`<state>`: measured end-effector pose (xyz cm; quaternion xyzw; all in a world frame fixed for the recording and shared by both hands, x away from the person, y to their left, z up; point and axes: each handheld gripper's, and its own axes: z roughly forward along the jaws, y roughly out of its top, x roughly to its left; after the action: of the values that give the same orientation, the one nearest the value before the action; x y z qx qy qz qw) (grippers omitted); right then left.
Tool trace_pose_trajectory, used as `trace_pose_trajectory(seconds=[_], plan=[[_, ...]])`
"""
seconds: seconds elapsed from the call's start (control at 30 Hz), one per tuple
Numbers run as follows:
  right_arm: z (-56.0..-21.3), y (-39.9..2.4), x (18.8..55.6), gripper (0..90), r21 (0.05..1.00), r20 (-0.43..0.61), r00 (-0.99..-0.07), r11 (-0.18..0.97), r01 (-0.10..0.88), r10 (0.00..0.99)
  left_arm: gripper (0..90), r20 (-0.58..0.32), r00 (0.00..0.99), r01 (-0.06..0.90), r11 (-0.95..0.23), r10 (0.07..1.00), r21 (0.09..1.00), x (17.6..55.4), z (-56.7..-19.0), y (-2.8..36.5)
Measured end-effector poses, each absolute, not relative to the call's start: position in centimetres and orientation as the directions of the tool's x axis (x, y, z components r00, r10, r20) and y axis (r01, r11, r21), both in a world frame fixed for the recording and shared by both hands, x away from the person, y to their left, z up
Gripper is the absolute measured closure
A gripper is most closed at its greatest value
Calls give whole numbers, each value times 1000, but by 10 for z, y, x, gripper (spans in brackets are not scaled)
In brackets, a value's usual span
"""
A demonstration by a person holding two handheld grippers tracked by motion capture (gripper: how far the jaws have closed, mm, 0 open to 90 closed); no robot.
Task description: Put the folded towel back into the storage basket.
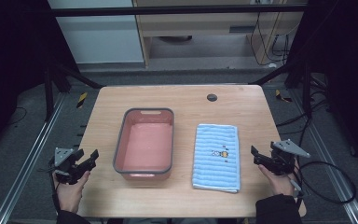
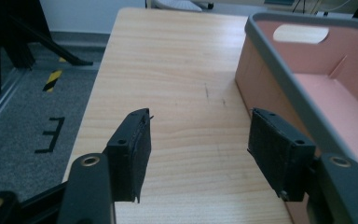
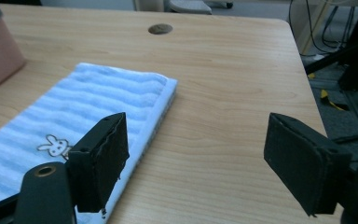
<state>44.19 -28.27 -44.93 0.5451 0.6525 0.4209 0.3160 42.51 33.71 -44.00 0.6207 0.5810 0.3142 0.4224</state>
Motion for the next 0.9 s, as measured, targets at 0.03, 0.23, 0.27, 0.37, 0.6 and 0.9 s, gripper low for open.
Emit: trace_pose_trajectory(seconds=[0.03, 0.23, 0.27, 0.37, 0.6, 0.9], plan=[[-449, -283, 441, 232, 900, 53, -212, 45, 434, 976, 367, -100, 127, 452, 32, 987, 892, 424, -437, 336], [-441, -280, 440, 240, 901, 45, -239, 64, 430, 970, 337, -110, 168, 434, 26, 980, 900, 421, -426, 328], [-440, -279, 440, 240, 901, 46, -245, 66, 428, 969, 333, -109, 174, 432, 23, 979, 902, 421, -424, 327], [-438, -278, 440, 238, 902, 48, -257, 69, 425, 965, 323, -106, 196, 424, 13, 975, 905, 419, -419, 322], [-436, -272, 443, 233, 906, 56, -302, 79, 417, 952, 306, -108, 252, 408, -4, 962, 913, 417, -410, 309], [-426, -274, 448, 257, 906, 68, -322, 76, 416, 944, 306, -86, 304, 390, -41, 949, 920, 417, -399, 287]])
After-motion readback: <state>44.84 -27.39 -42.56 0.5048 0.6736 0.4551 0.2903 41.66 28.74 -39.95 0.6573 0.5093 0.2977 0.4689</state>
